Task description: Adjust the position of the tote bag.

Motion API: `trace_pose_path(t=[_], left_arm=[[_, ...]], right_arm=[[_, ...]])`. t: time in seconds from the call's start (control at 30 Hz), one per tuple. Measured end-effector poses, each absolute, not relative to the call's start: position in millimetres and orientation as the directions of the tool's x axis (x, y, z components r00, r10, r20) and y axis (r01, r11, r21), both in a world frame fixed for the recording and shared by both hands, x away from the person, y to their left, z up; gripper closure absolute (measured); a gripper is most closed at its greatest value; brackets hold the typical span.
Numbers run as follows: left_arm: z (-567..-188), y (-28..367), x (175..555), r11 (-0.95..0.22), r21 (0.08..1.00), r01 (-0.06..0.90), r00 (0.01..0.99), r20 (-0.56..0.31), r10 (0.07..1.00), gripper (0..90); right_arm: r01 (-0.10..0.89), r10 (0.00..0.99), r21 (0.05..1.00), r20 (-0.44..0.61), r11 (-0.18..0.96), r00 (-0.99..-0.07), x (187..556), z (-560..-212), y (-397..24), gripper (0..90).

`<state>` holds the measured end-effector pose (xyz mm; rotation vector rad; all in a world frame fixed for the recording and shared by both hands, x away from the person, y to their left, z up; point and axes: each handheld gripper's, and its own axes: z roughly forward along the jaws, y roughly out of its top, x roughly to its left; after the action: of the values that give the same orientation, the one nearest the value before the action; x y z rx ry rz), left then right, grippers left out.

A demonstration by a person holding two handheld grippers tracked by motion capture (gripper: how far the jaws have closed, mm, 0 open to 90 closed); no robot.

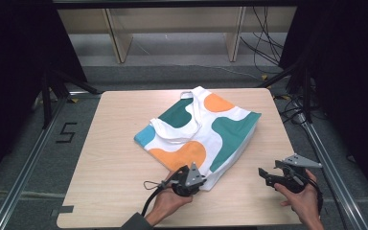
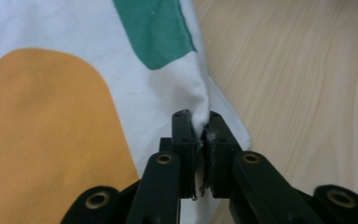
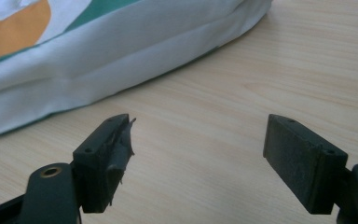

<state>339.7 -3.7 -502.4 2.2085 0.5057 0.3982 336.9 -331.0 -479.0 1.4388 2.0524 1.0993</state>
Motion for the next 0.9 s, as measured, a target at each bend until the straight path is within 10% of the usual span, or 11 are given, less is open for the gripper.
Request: trace_pose_path(t=[0.47,0.57,0.7,0.9], left_arm=[[-508,-76,353,-0.549,0.802,0.235,0.886,0.056,0.461,80.9],[-508,-80,353,-0.537,0.807,0.246,0.895,0.023,0.445,74.2],[-490,-54,338,-0.562,0.798,0.219,0.919,0.024,0.393,42.6],[-472,32,337,-0.518,0.813,0.266,0.859,0.044,0.51,33.9]], right_arm=[[0.617,0.924,0.772,0.112,0.151,-0.366,338,-480,-336,24.9],[0.612,0.924,0.776,0.107,0.153,-0.367,338,-480,-336,25.0],[0.61,0.921,0.777,0.109,0.156,-0.374,338,-481,-336,25.0],[0.605,0.897,0.778,0.132,0.17,-0.422,335,-476,-322,25.0]])
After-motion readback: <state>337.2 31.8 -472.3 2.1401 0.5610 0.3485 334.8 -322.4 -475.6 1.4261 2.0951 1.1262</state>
